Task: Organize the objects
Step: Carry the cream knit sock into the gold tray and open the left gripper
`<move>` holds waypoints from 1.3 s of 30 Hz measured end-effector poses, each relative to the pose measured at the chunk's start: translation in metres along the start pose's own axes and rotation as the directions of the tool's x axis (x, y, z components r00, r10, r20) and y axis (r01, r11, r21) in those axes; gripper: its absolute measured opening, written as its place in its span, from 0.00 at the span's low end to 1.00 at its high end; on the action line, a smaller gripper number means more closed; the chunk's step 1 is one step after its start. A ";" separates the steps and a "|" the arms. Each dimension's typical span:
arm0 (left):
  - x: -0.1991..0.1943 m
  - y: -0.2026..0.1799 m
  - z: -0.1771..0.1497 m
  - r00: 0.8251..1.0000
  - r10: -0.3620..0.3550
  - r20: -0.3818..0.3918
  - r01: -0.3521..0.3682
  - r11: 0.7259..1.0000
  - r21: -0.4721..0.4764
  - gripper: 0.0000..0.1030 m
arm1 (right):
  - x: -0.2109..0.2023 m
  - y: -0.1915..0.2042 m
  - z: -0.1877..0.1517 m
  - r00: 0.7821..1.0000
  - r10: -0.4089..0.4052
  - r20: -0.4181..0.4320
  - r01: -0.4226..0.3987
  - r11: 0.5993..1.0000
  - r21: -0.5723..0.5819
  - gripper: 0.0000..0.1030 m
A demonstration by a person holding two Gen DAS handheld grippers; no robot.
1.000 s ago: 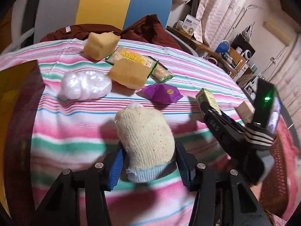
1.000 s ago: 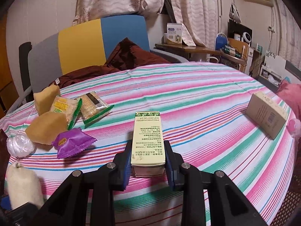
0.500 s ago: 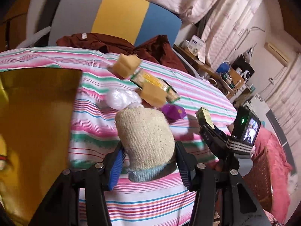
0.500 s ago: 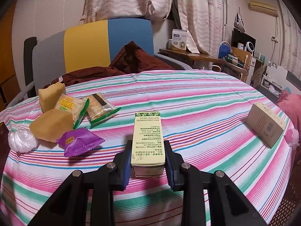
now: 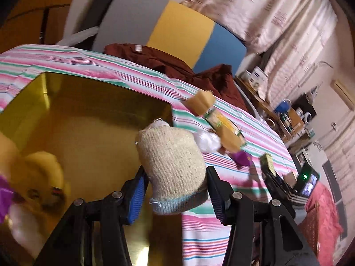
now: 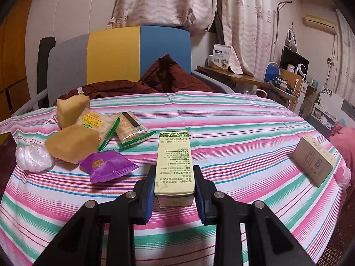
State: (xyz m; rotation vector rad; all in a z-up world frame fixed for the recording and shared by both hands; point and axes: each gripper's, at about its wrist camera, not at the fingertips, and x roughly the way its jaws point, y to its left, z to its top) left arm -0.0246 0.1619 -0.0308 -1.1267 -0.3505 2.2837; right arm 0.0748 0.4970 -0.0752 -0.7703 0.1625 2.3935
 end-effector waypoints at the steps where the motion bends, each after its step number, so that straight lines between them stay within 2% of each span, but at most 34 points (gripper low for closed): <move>1: -0.003 0.008 0.003 1.000 0.009 0.008 -0.009 1.000 -0.010 0.51 | -0.002 0.000 0.000 1.000 0.000 0.011 0.000 1.000 -0.001 0.29; 11: -0.023 0.067 0.035 0.992 0.116 0.054 -0.110 0.989 -0.095 0.51 | -0.019 0.017 -0.003 0.998 0.018 0.055 -0.013 0.995 -0.097 0.29; 15: -0.022 0.089 0.047 0.986 0.161 0.032 -0.157 0.981 -0.112 0.51 | -0.024 0.021 -0.006 0.999 0.037 0.037 -0.033 0.994 -0.104 0.29; 18: -0.017 0.107 0.054 0.984 0.176 0.002 -0.174 0.976 -0.132 0.51 | -0.029 0.021 -0.009 0.998 0.051 0.022 -0.049 0.995 -0.088 0.29; 23: -0.015 0.127 0.059 0.979 0.204 -0.019 -0.204 0.966 -0.158 0.52 | -0.042 0.021 -0.017 0.992 0.122 -0.025 -0.122 0.992 0.015 0.29; 26: -0.014 0.135 0.064 0.975 0.222 -0.023 -0.222 0.962 -0.159 0.52 | -0.056 0.031 -0.020 0.983 0.180 -0.034 -0.179 0.983 0.041 0.29; 30: -0.014 0.139 0.069 0.974 0.228 -0.009 -0.226 0.961 -0.159 0.50 | -0.083 0.052 -0.019 0.968 0.251 -0.005 -0.251 0.968 0.021 0.29; 35: -0.015 0.144 0.070 0.971 0.240 0.004 -0.236 0.958 -0.161 0.51 | -0.113 0.081 -0.013 0.938 0.346 0.028 -0.346 0.938 -0.007 0.29; 38: -0.020 0.142 0.068 0.973 0.229 0.027 -0.221 0.960 -0.172 0.60 | -0.129 0.096 -0.010 0.916 0.398 0.038 -0.398 0.917 -0.014 0.29; 39: -0.023 0.142 0.066 0.973 0.226 0.039 -0.216 0.960 -0.175 0.69 | -0.134 0.101 -0.009 0.908 0.416 0.041 -0.415 0.909 -0.022 0.29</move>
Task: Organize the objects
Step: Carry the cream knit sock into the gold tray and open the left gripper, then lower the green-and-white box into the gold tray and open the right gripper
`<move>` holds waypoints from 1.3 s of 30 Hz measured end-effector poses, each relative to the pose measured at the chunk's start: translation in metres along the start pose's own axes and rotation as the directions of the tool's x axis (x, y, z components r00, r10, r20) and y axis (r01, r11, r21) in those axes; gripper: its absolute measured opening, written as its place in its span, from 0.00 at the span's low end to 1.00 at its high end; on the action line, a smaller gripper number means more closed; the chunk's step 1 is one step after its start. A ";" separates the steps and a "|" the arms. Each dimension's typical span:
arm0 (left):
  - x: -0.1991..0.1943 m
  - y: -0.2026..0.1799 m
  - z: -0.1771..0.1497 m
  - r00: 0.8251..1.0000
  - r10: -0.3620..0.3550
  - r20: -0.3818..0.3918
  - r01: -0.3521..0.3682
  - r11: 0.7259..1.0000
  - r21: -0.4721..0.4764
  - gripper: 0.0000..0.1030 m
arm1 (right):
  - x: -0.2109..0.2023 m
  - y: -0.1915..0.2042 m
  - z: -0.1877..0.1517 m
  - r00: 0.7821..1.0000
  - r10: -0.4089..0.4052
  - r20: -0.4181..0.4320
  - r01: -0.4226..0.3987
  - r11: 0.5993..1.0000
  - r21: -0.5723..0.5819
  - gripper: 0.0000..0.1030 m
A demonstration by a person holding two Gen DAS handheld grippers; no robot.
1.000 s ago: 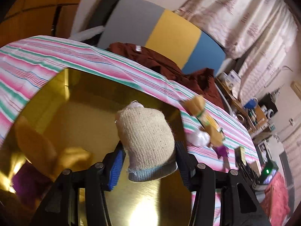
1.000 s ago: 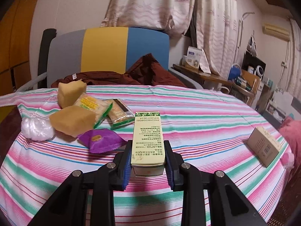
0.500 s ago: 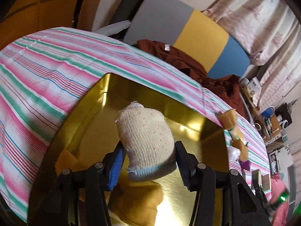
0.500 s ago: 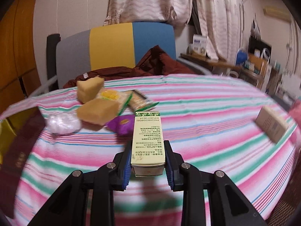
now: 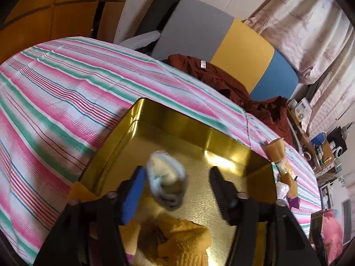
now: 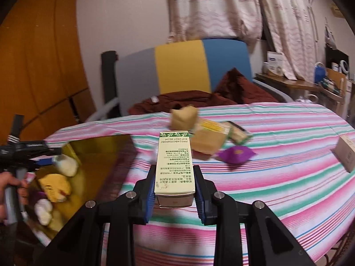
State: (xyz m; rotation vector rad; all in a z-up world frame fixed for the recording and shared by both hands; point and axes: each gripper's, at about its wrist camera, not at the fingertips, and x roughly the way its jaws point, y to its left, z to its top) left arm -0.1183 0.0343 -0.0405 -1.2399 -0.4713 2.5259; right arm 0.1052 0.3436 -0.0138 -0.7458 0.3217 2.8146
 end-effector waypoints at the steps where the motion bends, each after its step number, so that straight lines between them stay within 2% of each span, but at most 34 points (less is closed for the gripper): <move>1: -0.004 0.000 -0.002 1.000 -0.004 0.014 0.004 1.000 -0.004 0.77 | -0.002 0.009 0.001 1.000 0.022 0.002 -0.022 1.000 -0.016 0.29; 4: -0.021 0.002 -0.011 0.996 -0.064 0.065 0.066 0.997 -0.030 0.85 | -0.003 0.035 0.003 0.996 0.094 -0.013 -0.094 0.993 -0.069 0.29; 6: -0.033 0.004 -0.018 0.987 -0.131 0.097 0.136 0.989 -0.052 0.87 | 0.000 0.049 0.002 0.991 0.133 -0.033 -0.135 0.986 -0.094 0.29; 8: -0.046 0.005 -0.024 0.979 -0.156 0.128 0.164 0.985 -0.054 0.91 | 0.004 0.063 0.001 0.984 0.170 -0.058 -0.175 0.978 -0.111 0.29; 14: -0.068 0.009 -0.047 0.982 -0.105 0.155 0.112 0.993 -0.036 0.94 | 0.030 0.096 -0.003 0.953 0.246 -0.177 -0.269 0.956 -0.117 0.29; 18: -0.075 0.015 -0.062 0.983 -0.079 0.165 0.085 0.996 -0.031 0.94 | 0.057 0.117 0.001 0.932 0.249 -0.262 -0.294 0.945 -0.145 0.29; 20: -0.073 0.020 -0.066 0.987 -0.070 0.148 0.076 0.996 -0.035 0.94 | 0.067 0.127 0.004 0.929 0.239 -0.282 -0.294 0.941 -0.169 0.29; 25: -0.073 0.027 -0.066 0.987 -0.068 0.148 0.078 0.995 -0.063 0.94 | 0.103 0.158 0.008 0.905 0.219 -0.365 -0.302 0.935 -0.188 0.29; 30: -0.083 0.030 -0.061 0.981 -0.054 0.184 0.069 0.995 -0.076 0.94 | 0.132 0.182 0.014 0.891 0.197 -0.408 -0.295 0.936 -0.191 0.29; 34: -0.085 0.035 -0.057 0.982 -0.050 0.185 0.068 0.994 -0.088 0.94 | 0.156 0.188 0.021 0.871 0.202 -0.447 -0.284 0.951 -0.124 0.37; 39: -0.084 0.037 -0.057 0.983 -0.049 0.176 0.069 0.992 -0.105 0.94 | 0.142 0.172 0.025 0.884 0.236 -0.404 -0.275 0.961 -0.041 0.40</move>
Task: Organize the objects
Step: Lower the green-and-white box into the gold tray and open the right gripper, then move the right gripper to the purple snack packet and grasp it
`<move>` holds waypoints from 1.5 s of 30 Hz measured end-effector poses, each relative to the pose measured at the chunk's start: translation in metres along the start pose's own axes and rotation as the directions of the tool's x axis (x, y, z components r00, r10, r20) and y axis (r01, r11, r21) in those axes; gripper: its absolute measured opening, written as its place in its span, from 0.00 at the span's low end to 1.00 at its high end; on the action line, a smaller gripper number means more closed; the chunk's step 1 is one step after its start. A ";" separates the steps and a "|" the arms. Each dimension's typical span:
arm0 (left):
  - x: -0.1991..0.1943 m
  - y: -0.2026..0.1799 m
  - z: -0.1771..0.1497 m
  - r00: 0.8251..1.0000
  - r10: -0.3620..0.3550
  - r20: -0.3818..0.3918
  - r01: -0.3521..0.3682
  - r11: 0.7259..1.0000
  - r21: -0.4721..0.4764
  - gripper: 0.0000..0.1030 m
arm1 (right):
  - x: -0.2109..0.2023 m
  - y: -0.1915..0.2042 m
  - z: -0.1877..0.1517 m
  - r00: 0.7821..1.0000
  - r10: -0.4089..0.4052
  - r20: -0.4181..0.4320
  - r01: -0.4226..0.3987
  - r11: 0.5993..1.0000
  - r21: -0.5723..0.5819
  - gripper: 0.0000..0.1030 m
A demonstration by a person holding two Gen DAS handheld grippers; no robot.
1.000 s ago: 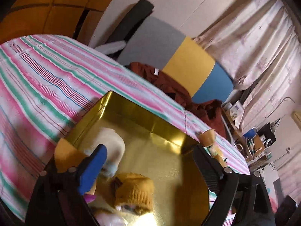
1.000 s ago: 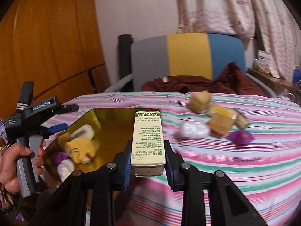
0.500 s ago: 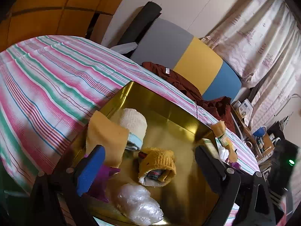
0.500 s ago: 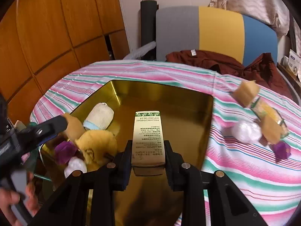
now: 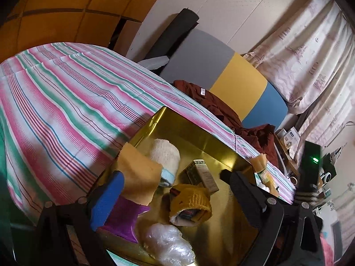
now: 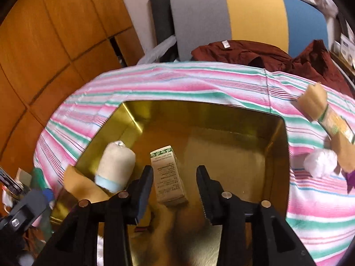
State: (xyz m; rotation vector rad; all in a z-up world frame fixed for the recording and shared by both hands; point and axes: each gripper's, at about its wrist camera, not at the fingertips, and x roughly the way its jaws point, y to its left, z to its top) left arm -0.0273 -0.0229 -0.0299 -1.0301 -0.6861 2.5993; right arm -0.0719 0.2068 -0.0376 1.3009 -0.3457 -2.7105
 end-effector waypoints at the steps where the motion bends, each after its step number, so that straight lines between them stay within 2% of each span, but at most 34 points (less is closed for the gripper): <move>1: 0.000 -0.001 -0.001 1.000 0.002 -0.001 -0.002 1.000 0.003 0.94 | -0.005 -0.002 -0.002 1.000 0.007 0.012 -0.007 1.000 0.010 0.40; 6: 0.001 -0.011 -0.008 1.000 -0.011 -0.012 0.011 0.999 0.035 0.94 | -0.036 -0.014 -0.015 0.997 0.022 0.075 -0.025 0.999 0.036 0.42; 11: 0.000 -0.027 -0.017 0.998 -0.062 -0.031 0.064 0.994 0.089 0.94 | -0.058 -0.025 -0.025 0.992 -0.018 0.122 0.015 1.000 0.024 0.42; 17: 0.002 -0.051 -0.035 0.987 -0.135 -0.090 0.147 0.978 0.149 0.96 | -0.085 -0.050 -0.044 0.979 -0.114 0.167 0.114 0.993 0.011 0.42; 25: 0.002 -0.082 -0.059 0.966 -0.208 -0.152 0.240 0.943 0.229 1.00 | -0.093 -0.108 -0.080 0.973 -0.199 0.115 0.190 0.978 0.085 0.43; 35: -0.008 -0.119 -0.086 0.939 -0.271 -0.214 0.328 0.892 0.312 1.00 | -0.104 -0.181 -0.112 0.943 -0.323 0.080 0.300 0.929 0.218 0.47; 38: -0.014 -0.129 -0.093 0.930 -0.291 -0.225 0.353 0.878 0.323 1.00 | -0.113 -0.203 -0.104 0.931 -0.349 0.107 0.317 0.917 0.242 0.55; 40: -0.017 -0.136 -0.098 0.926 -0.295 -0.234 0.362 0.871 0.333 1.00 | -0.119 -0.217 -0.092 0.919 -0.368 0.138 0.330 0.914 0.237 0.69; 42: -0.018 -0.141 -0.103 0.926 -0.290 -0.241 0.362 0.865 0.348 1.00 | -0.122 -0.226 -0.078 0.914 -0.373 0.159 0.336 0.917 0.215 0.77; 45: -0.017 -0.147 -0.109 0.925 -0.279 -0.257 0.360 0.859 0.365 1.00 | -0.117 -0.242 -0.056 0.912 -0.376 0.162 0.349 0.921 0.174 0.78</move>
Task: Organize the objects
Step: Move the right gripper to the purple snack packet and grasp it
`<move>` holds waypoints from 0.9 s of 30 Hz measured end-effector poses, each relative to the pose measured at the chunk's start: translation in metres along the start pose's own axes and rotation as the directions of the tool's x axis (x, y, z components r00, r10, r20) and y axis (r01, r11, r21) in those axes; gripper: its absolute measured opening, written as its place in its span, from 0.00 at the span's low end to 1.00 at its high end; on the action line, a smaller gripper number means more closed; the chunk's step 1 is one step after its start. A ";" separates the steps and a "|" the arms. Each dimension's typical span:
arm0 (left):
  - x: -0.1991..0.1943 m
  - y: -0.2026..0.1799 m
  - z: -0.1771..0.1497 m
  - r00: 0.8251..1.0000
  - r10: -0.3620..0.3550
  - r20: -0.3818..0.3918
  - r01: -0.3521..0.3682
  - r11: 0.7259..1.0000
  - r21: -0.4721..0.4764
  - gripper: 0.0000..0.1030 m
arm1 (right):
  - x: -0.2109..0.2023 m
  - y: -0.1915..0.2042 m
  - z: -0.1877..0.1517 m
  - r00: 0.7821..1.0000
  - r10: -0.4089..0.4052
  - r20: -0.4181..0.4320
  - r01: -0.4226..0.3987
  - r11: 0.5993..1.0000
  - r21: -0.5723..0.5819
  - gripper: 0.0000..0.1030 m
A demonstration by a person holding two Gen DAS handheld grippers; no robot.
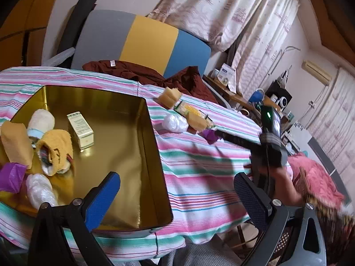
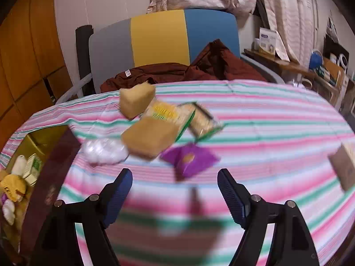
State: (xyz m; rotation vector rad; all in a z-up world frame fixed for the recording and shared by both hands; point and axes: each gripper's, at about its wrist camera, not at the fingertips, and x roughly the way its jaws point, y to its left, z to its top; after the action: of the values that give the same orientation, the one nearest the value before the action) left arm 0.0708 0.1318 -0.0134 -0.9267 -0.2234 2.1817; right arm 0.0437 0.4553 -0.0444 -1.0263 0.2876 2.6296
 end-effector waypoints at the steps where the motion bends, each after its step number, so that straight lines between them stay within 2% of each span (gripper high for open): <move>1: 0.001 -0.002 -0.001 1.000 0.004 -0.006 -0.004 1.000 0.004 1.00 | 0.005 -0.003 0.006 1.000 0.001 0.001 -0.001 1.000 -0.005 0.78; 4: 0.004 -0.007 -0.003 1.000 0.004 -0.024 -0.004 1.000 0.007 1.00 | 0.020 -0.011 0.020 1.000 0.002 -0.018 -0.002 1.000 0.010 0.78; 9: 0.009 -0.014 -0.004 0.999 0.006 -0.040 -0.005 1.000 0.015 1.00 | 0.040 -0.021 0.024 1.000 0.002 -0.031 -0.001 1.000 0.025 0.78; 14: 0.014 -0.021 -0.001 0.999 0.013 -0.053 -0.011 0.999 0.036 1.00 | 0.057 -0.009 0.017 0.999 -0.019 -0.049 0.014 0.995 -0.097 0.77; 18: 0.021 -0.027 0.003 0.998 0.016 -0.064 -0.013 0.999 0.050 1.00 | 0.062 -0.004 0.014 0.998 -0.003 -0.063 -0.005 0.992 -0.129 0.63; 21: 0.030 -0.033 0.008 0.997 0.022 -0.076 -0.018 0.998 0.061 1.00 | 0.063 -0.003 0.012 0.998 0.005 -0.065 -0.014 0.990 -0.137 0.43; 27: 0.041 -0.049 0.023 0.997 0.044 -0.066 -0.037 0.994 0.098 1.00 | 0.058 -0.003 0.007 0.999 0.005 -0.047 -0.011 0.991 -0.132 0.42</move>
State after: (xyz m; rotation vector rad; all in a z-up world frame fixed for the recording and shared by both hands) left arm 0.0641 0.1977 0.0014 -0.9559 -0.0657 2.1733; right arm -0.0004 0.4726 -0.0792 -1.1315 0.1288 2.6653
